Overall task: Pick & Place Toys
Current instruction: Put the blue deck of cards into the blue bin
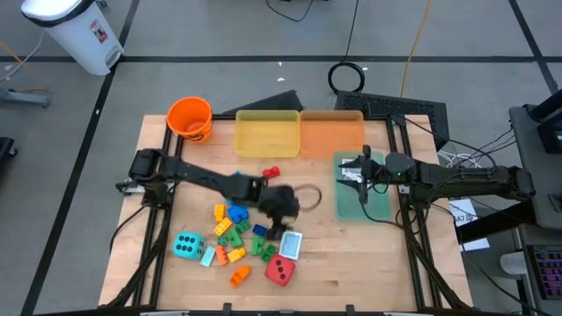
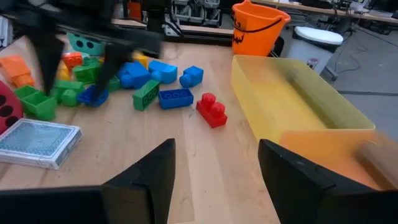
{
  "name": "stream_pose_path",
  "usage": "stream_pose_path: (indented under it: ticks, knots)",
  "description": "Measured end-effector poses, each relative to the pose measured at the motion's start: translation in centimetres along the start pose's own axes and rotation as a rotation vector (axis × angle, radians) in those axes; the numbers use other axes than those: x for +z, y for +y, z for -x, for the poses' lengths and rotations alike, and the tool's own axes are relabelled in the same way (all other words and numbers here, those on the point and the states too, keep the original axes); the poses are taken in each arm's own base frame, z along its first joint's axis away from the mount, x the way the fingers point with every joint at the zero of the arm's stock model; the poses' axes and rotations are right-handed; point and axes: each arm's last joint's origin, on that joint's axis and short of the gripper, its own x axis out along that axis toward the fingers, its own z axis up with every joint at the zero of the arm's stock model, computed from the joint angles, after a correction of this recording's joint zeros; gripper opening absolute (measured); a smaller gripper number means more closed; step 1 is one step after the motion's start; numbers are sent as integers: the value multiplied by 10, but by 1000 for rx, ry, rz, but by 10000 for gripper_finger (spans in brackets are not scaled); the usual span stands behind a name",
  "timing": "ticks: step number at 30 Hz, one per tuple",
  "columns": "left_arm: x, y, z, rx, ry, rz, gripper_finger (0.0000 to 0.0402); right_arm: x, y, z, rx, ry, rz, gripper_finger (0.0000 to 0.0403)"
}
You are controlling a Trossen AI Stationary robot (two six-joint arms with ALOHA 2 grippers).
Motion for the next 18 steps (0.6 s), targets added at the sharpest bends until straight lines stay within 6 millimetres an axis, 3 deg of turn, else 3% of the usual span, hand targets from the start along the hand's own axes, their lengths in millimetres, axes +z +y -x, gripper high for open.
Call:
stream_pose_path:
  ticks: [3,6,11,18]
  knots:
    - [-2,-25,-10,-41,4,-110,246,0,0,0,1,0,-20,199]
    - [-6,-36,-27,-63,2,-129,246,0,0,0,2,0,-24,199]
    - [-17,-35,-53,-89,24,-134,246,0,0,0,2,-4,-25,199]
    - [-30,-16,-69,21,94,-174,246,1,0,0,2,-7,-50,199]
